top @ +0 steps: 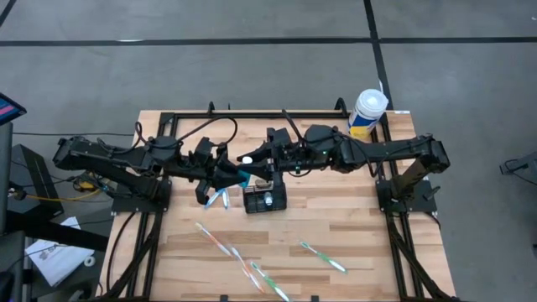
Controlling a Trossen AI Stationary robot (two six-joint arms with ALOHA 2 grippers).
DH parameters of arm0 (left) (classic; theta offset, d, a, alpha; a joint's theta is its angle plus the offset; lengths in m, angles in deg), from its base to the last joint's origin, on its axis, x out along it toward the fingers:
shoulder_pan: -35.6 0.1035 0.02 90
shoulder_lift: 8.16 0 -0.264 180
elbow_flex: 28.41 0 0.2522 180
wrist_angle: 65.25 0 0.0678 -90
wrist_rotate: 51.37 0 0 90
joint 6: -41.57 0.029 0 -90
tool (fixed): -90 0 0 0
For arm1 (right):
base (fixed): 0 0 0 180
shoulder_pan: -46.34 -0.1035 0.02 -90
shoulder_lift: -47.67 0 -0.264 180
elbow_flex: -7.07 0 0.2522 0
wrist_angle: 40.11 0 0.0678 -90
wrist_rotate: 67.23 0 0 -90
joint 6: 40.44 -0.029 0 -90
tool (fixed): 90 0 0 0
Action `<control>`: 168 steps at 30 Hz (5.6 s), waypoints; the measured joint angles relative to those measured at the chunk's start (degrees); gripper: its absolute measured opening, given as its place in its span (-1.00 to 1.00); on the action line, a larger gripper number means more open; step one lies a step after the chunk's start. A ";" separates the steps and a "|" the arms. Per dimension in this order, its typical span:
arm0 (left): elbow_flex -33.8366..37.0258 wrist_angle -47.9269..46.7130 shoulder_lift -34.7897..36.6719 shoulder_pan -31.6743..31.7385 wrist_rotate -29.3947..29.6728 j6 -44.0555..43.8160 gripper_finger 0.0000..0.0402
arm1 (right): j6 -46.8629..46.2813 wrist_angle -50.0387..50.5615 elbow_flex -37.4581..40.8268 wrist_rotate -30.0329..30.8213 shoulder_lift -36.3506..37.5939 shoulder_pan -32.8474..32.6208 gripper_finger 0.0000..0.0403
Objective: Pick & Place toothbrushing station
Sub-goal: Put the blue mouthwash into the mesh organizer, then put the right green toothbrush into the mesh organizer
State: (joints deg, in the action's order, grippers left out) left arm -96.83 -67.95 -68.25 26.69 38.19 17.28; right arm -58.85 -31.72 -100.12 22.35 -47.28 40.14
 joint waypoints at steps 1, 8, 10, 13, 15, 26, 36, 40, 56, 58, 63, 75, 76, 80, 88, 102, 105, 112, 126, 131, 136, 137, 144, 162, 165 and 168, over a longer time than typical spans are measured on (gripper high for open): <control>0.00 0.09 0.00 0.00 0.00 0.12 -0.58 | 0.11 -0.11 0.00 -0.17 0.00 0.00 -0.58; 0.02 -0.05 0.59 0.64 -1.28 4.63 -0.49 | 1.33 -0.62 0.00 -1.04 0.04 0.41 -0.58; 0.02 -0.12 0.76 1.58 -1.70 5.03 -0.40 | 1.56 -0.18 -0.02 -1.26 0.20 0.87 -0.58; -0.05 -3.16 2.46 3.07 -2.14 6.02 -0.21 | 1.49 1.91 0.05 -1.99 0.64 1.67 -0.58; -0.20 -6.52 3.49 4.20 -2.16 6.53 -0.09 | 1.71 2.42 0.08 -2.89 0.95 2.22 -0.58; -0.02 -29.09 11.37 15.52 5.94 18.79 0.11 | 1.58 21.23 0.07 -1.69 4.44 3.18 -0.58; 0.04 -35.05 14.05 24.14 11.08 25.85 -0.02 | -6.64 7.45 15.25 5.88 3.82 0.21 -0.58; 1.09 -35.11 13.57 24.74 11.08 26.20 -0.05 | -9.53 -2.45 23.47 6.88 3.69 0.77 -0.58; 13.39 -24.40 13.55 24.67 11.06 23.84 -0.15 | -9.21 -20.32 37.95 6.26 0.51 3.37 -0.58; 14.61 -22.30 13.55 24.74 11.08 23.68 -0.16 | -8.59 -21.14 38.27 5.77 -0.35 3.32 -0.58; 16.61 -21.37 13.55 24.74 11.11 23.11 -0.19 | -8.17 -24.62 38.41 4.05 -4.04 3.34 -0.58; 19.79 -17.55 13.55 24.74 11.12 22.96 -0.21 | -7.16 -31.74 38.25 3.25 -9.09 4.67 -0.58; 19.82 -17.46 13.55 24.74 11.12 23.26 -0.21 | -6.86 -31.72 38.25 3.26 -9.09 4.91 -0.58; 19.85 -16.88 13.55 24.74 11.12 24.04 -0.21 | -5.49 -31.52 38.25 3.30 -9.09 5.77 -0.58; 19.85 -16.84 13.55 24.74 11.14 25.50 -0.21 | -5.11 -30.76 38.19 3.45 -9.04 6.37 -0.58; 19.85 -15.99 13.55 28.02 11.41 25.52 -0.21 | -2.55 -22.29 38.42 3.79 -3.74 5.63 -0.58; 19.85 -16.03 13.55 28.69 11.18 25.50 -0.21 | -2.56 -22.29 38.40 3.54 -3.69 5.02 -0.58; 19.85 -15.99 13.38 30.71 9.14 25.54 -0.21 | -2.14 -22.62 38.40 3.64 -3.97 4.72 -0.58; 19.85 -15.85 12.96 31.23 8.13 27.21 -0.21 | -4.09 -31.16 38.36 3.91 -12.15 4.74 -0.58; 19.85 -15.85 12.96 31.23 8.15 27.30 -0.21 | -3.48 -30.08 38.36 3.55 -12.15 4.84 -0.58; 19.85 -15.76 12.96 31.23 8.17 27.51 -0.21 | -3.24 -28.24 38.36 3.44 -12.15 4.21 -0.58; 19.85 -15.75 12.96 31.23 8.17 27.51 -0.21 | -3.21 -28.24 38.36 3.46 -12.15 3.99 -0.58; 19.85 -15.72 12.98 31.23 8.21 27.51 -0.21 | -5.95 -28.51 38.36 3.44 -12.15 3.98 -0.34; 19.85 -15.74 12.98 31.23 7.62 26.46 -0.21 | -4.29 -33.98 38.32 3.08 -3.43 5.03 0.09; 19.82 -15.72 12.98 31.23 2.90 24.88 -0.21 | -3.45 -33.82 38.21 2.98 2.84 5.18 0.05; 19.82 -15.60 12.84 30.37 -5.13 21.80 -0.21 | -3.88 -30.27 38.21 2.28 9.84 4.73 0.02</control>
State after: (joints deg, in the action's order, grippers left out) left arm -77.00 -83.55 -55.41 57.06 33.06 39.08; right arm -62.73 -61.98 -61.92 24.63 -37.45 44.88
